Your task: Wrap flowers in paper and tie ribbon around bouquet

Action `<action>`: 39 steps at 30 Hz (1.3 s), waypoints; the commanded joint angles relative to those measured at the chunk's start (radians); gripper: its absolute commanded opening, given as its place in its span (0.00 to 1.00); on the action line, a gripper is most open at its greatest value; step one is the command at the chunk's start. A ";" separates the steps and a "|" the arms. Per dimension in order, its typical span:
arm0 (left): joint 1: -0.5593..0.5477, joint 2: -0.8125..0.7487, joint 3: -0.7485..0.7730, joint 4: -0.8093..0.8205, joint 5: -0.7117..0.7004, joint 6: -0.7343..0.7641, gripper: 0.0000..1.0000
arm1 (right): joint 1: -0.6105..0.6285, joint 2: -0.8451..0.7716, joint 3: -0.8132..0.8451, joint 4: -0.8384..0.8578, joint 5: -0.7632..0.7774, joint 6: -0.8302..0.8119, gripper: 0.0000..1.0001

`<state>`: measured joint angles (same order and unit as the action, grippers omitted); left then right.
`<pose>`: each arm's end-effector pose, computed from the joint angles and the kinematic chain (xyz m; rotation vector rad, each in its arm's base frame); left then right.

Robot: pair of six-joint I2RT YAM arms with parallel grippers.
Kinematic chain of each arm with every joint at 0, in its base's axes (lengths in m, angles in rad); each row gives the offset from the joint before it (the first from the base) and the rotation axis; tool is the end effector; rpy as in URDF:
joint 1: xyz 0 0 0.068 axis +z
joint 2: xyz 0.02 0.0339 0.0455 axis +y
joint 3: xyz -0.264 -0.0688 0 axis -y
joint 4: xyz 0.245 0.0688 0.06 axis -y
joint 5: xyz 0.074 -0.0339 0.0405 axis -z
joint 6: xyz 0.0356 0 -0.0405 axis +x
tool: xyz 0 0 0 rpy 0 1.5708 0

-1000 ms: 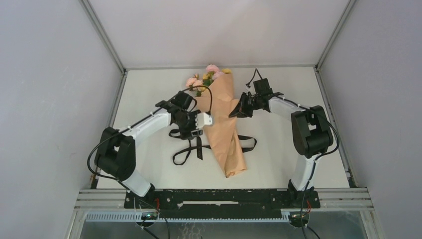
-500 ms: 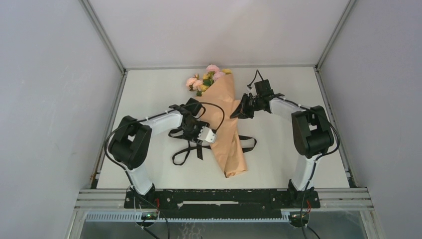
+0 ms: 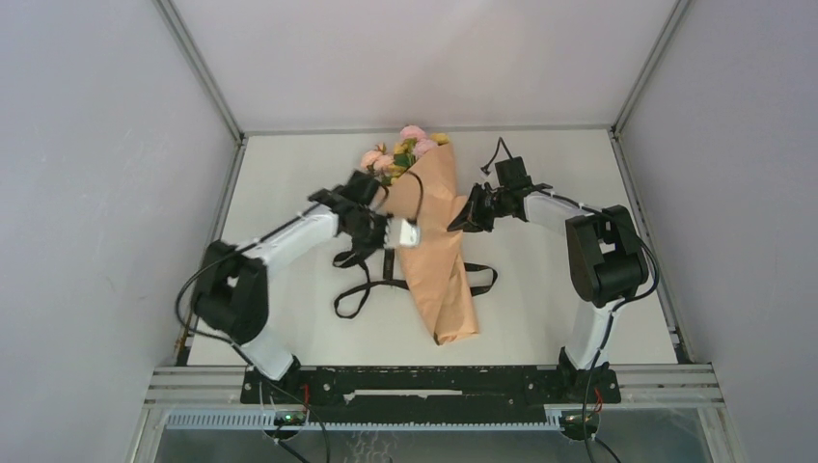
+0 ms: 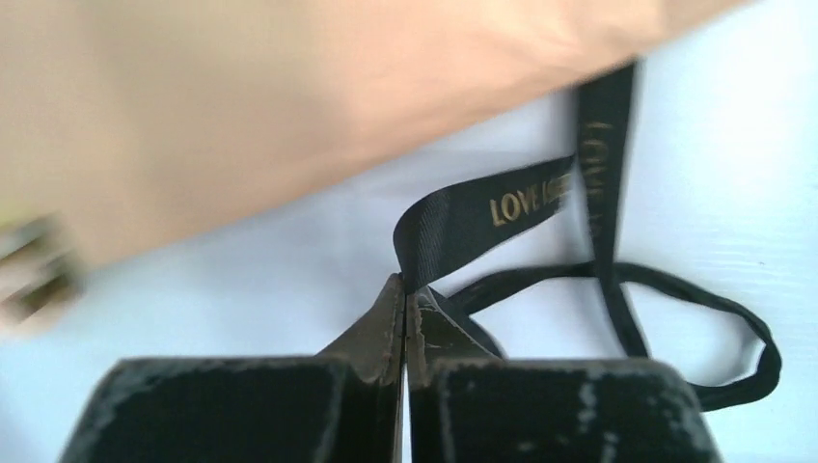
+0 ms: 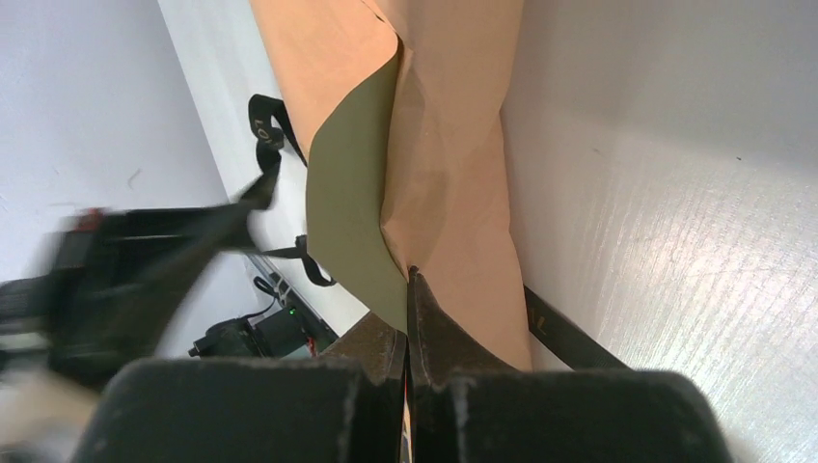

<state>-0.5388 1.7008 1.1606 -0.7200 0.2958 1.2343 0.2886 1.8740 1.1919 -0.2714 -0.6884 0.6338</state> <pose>0.2764 -0.1773 0.1978 2.1646 1.6832 -0.2377 0.3632 0.1314 0.1748 0.1556 2.6439 1.2180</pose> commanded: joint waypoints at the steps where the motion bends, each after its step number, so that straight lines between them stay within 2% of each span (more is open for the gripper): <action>1: 0.123 -0.243 0.220 0.065 0.188 -0.395 0.00 | 0.001 -0.059 -0.014 0.045 -0.006 0.002 0.00; 5: 0.180 -0.343 0.380 0.038 0.207 -0.648 0.00 | 0.013 -0.061 -0.017 0.058 -0.007 0.011 0.00; 7: 0.183 -0.368 0.470 -0.036 0.219 -0.719 0.00 | 0.022 -0.061 -0.017 0.065 -0.008 0.019 0.00; 11: 0.182 -0.413 0.594 -0.166 0.359 -0.824 0.00 | 0.043 -0.067 -0.017 0.091 -0.017 0.045 0.00; 14: 0.183 -0.424 0.555 -0.160 0.459 -0.891 0.00 | 0.059 -0.079 -0.017 0.122 -0.019 0.077 0.00; 19: 0.180 -0.384 0.273 0.056 0.398 -1.071 0.00 | 0.106 -0.089 -0.019 0.158 0.015 0.125 0.00; 25: 0.106 -0.163 0.163 0.206 0.359 -1.174 0.00 | 0.146 -0.057 -0.125 0.355 0.026 0.258 0.00; 29: 0.048 0.021 0.185 0.233 0.268 -1.175 0.00 | 0.179 -0.036 -0.142 0.341 0.054 0.235 0.00; 34: 0.022 0.222 0.230 0.235 0.213 -1.215 0.00 | 0.187 -0.083 -0.140 0.165 0.176 0.085 0.20; 37: 0.020 0.288 0.239 0.235 0.211 -1.227 0.00 | 0.192 -0.133 -0.141 0.041 0.247 -0.025 0.32; 39: 0.020 0.309 0.238 0.235 0.201 -1.228 0.00 | 0.198 -0.183 -0.141 -0.056 0.320 -0.082 0.36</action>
<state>-0.5224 1.9930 1.3334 -0.5106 0.5308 0.0395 0.4744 1.8103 1.0424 -0.1501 -0.5125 0.7109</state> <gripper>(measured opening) 0.005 0.325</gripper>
